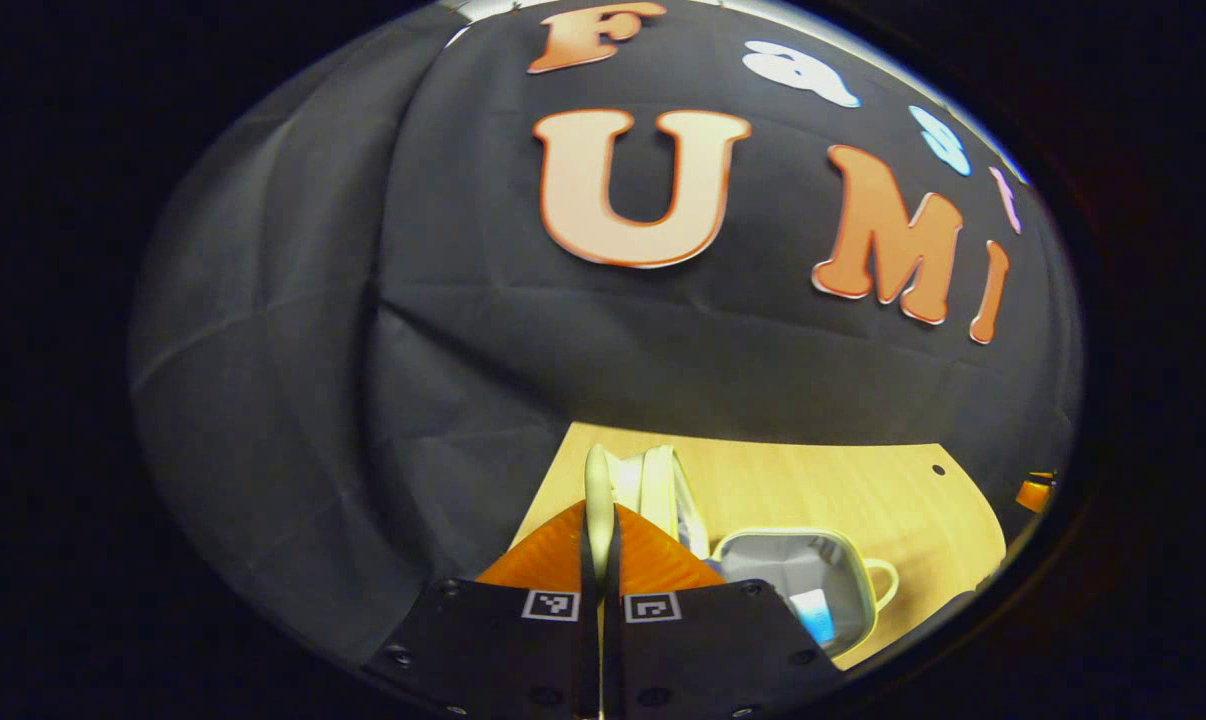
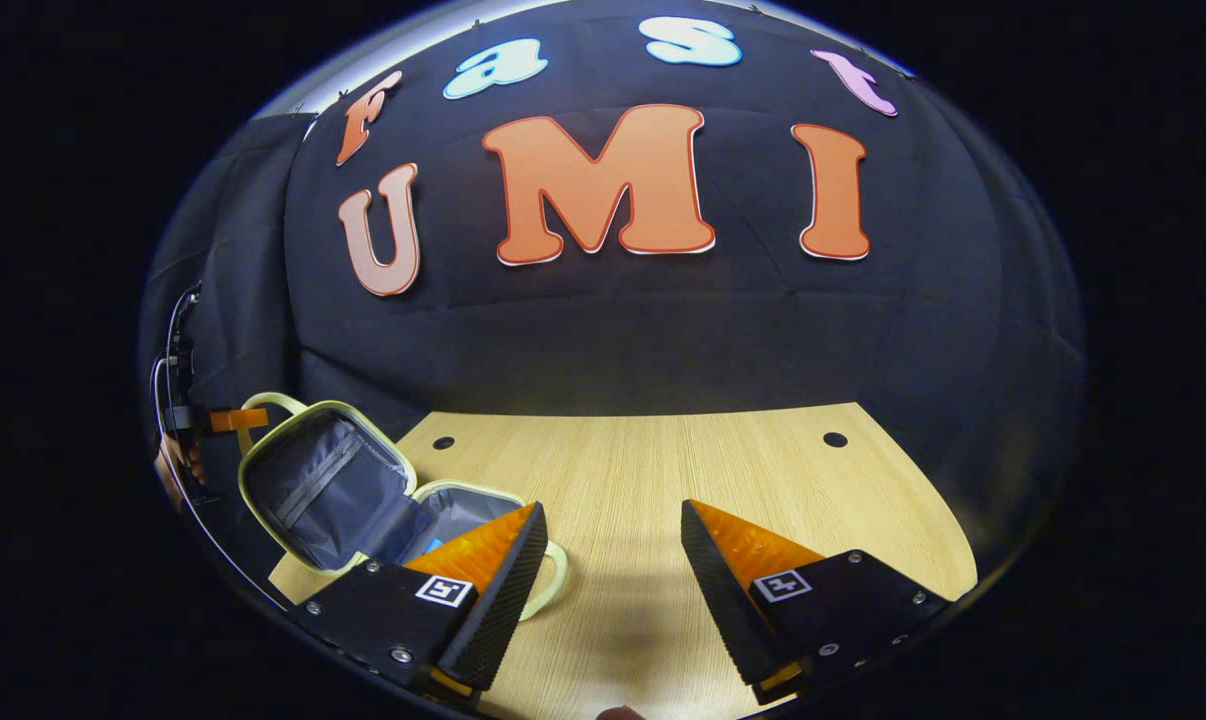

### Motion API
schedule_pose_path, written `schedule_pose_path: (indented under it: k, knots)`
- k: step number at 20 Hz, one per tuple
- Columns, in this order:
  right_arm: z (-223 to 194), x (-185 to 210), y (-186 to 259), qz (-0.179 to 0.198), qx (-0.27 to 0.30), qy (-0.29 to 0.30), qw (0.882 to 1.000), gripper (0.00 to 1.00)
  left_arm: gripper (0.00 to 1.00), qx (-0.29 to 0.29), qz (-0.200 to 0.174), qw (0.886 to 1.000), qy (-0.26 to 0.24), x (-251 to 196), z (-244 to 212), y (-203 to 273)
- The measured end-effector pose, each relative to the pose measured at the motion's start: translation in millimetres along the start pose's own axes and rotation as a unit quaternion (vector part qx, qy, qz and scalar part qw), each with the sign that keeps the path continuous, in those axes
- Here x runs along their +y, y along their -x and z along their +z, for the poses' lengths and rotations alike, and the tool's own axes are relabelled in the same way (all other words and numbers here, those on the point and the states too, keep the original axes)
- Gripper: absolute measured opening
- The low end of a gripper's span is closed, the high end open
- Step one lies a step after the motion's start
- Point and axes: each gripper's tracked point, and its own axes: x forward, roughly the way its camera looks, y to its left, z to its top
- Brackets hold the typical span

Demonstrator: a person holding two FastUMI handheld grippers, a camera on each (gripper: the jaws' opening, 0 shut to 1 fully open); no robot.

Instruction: First open the suitcase, pack the skin care products into it, and then close the suitcase.

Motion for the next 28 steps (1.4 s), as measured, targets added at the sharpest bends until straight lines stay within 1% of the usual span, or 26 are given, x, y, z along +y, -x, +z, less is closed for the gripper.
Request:
schedule_pose_path:
  k: [3,4,8,10,13,14,18,21,22,23,24,25,26,27,28]
  knots:
    - [1,-13,6,0.007,-0.009,0.001,1.0,0.87,0.02,-0.018,-0.026,0.999,-0.02,-61,14,15]
    - [1,-18,9,0.007,-0.011,0.0,1.0,0.87,0.02,-0.02,-0.037,0.999,-0.027,-73,17,11]
    - [1,-44,22,0.007,-0.019,-0.012,1.0,0.87,0.02,-0.026,-0.066,0.995,-0.075,-142,8,14]
    - [-2,-58,28,0.002,-0.022,-0.018,1.0,0.87,0.02,-0.02,-0.085,0.993,-0.078,-176,1,15]
    - [-3,-83,41,-0.014,-0.032,-0.025,0.999,0.87,0.02,0.007,-0.127,0.989,-0.07,-230,-21,12]
    - [-4,-87,45,-0.016,-0.038,-0.029,0.999,0.87,0.02,0.016,-0.135,0.988,-0.074,-245,-31,10]
    - [-15,-111,60,-0.03,-0.041,-0.017,0.999,0.87,0.02,0.05,-0.146,0.984,-0.088,-291,-68,0]
    - [-18,-128,67,-0.034,-0.042,-0.016,0.998,0.87,0.02,0.069,-0.138,0.982,-0.107,-316,-92,-13]
    - [-18,-134,68,-0.038,-0.043,-0.017,0.998,0.87,0.03,0.077,-0.141,0.981,-0.109,-324,-103,-14]
    - [-18,-140,70,-0.04,-0.044,-0.018,0.998,0.87,0.09,0.086,-0.144,0.98,-0.106,-333,-112,-16]
    - [-18,-144,71,-0.042,-0.045,-0.018,0.998,0.87,0.19,0.096,-0.15,0.979,-0.1,-343,-119,-16]
    - [-17,-149,74,-0.044,-0.047,-0.018,0.998,0.87,0.17,0.105,-0.158,0.977,-0.096,-353,-125,-13]
    - [-15,-153,75,-0.046,-0.05,-0.016,0.998,0.87,0.17,0.102,-0.158,0.977,-0.097,-361,-125,-13]
    - [-14,-157,75,-0.05,-0.053,-0.013,0.997,0.87,0.22,0.091,-0.159,0.977,-0.106,-369,-119,-12]
    - [-12,-162,76,-0.053,-0.056,-0.011,0.997,0.87,0.3,0.078,-0.16,0.977,-0.118,-376,-114,-11]
